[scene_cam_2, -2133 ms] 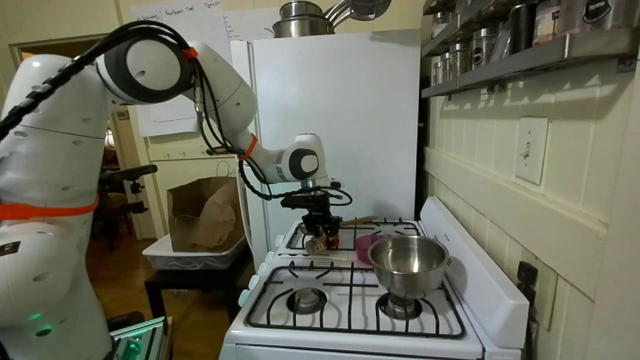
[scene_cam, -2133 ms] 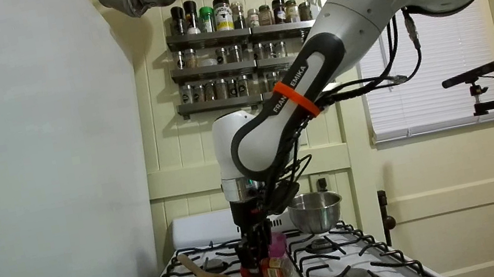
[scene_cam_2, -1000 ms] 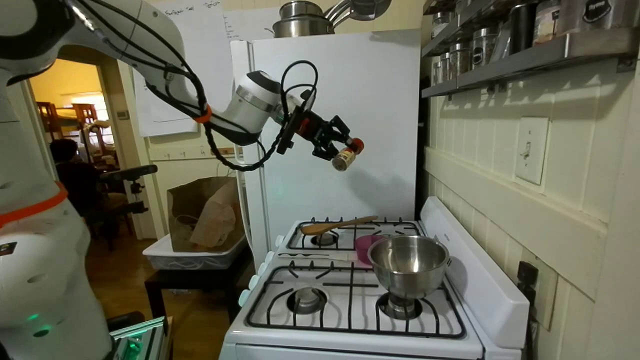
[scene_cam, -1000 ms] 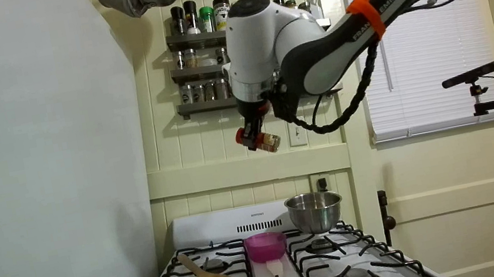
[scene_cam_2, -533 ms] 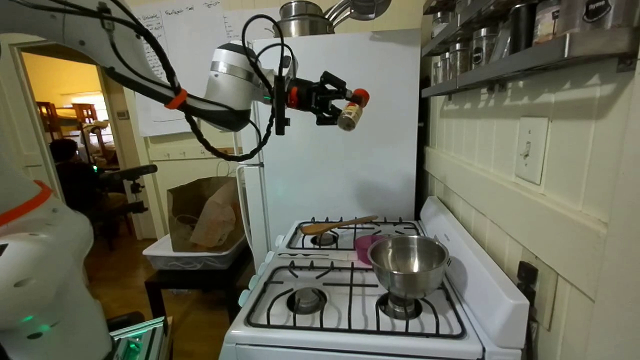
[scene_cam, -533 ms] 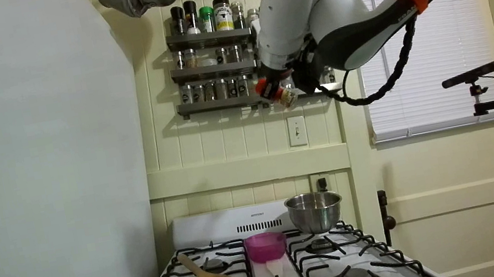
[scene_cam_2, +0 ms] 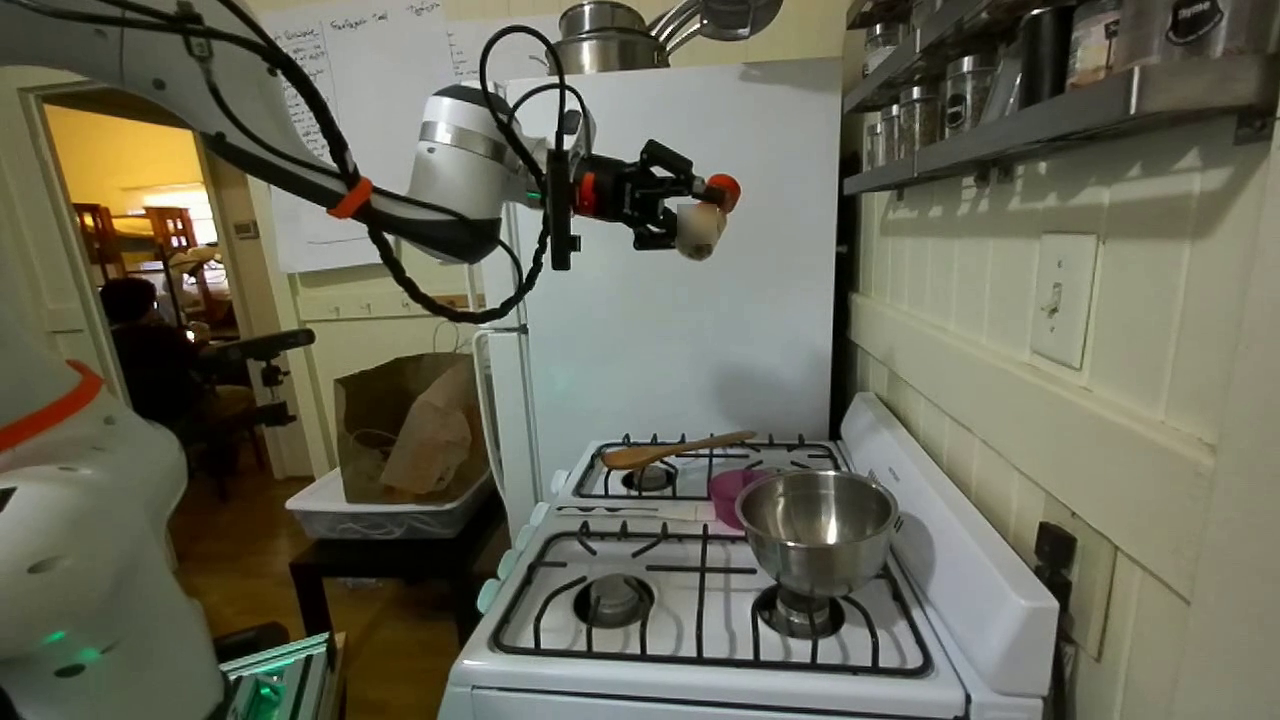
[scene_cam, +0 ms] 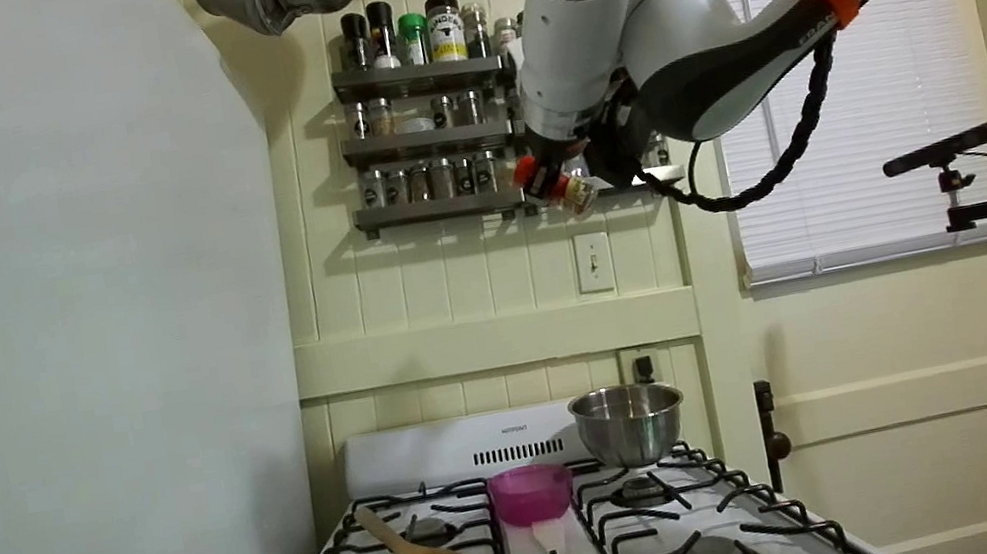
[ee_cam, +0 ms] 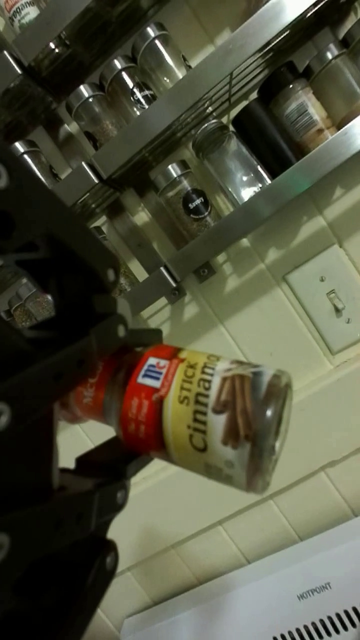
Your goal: Put the orange container on the right side of the middle rack
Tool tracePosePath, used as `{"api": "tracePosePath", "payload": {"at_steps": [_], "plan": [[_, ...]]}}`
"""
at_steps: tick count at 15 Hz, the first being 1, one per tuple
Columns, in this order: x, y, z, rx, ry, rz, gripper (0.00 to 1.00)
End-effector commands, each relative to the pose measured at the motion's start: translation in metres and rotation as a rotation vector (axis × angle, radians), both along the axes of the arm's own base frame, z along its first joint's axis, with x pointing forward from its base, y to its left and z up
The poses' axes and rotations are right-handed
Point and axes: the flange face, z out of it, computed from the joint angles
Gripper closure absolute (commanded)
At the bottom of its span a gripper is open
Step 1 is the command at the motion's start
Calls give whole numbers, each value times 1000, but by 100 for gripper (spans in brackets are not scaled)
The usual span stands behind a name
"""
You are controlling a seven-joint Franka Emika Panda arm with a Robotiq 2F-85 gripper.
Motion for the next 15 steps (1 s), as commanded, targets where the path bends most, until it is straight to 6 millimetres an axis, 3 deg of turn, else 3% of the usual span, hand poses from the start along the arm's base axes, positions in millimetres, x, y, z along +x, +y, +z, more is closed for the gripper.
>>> {"api": "tracePosePath", "payload": {"at_steps": [1,6,9,15], "plan": [[0,-20,3,6,-63,-46,78],[-5,-72,37,31,-229,-105,78],[-7,-88,67,-38,-307,-51,78],[11,-127,124,-136,-390,2,78]]}}
